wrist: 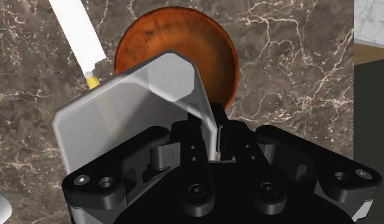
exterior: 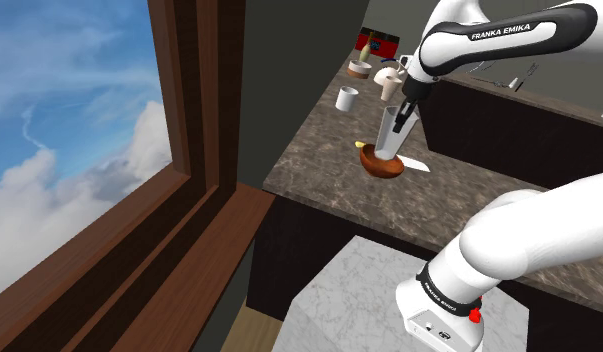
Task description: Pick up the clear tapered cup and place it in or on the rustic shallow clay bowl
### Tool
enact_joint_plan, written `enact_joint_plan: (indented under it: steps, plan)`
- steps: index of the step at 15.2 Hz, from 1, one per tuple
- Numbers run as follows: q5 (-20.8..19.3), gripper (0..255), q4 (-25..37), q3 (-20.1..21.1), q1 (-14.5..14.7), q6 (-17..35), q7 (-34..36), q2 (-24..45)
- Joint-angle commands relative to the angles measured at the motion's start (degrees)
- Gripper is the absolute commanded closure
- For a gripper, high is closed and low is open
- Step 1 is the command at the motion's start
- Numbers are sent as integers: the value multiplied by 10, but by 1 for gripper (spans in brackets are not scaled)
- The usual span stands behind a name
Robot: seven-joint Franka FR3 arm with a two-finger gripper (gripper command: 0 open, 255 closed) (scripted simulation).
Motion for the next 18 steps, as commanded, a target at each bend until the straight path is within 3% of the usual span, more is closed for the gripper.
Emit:
enact_joint_plan:
  steps: [1,2,7,11,18]
  plan:
    - [0,255,0,0,0,0,0,0]
    - [0,0,0,0,0,0,0,0]
    - [0,0,0,0,0,0,0,0]
    - [11,0,55,17,5,-78,-2,-23]
    - [11,0,55,17,4,-78,-2,-23]
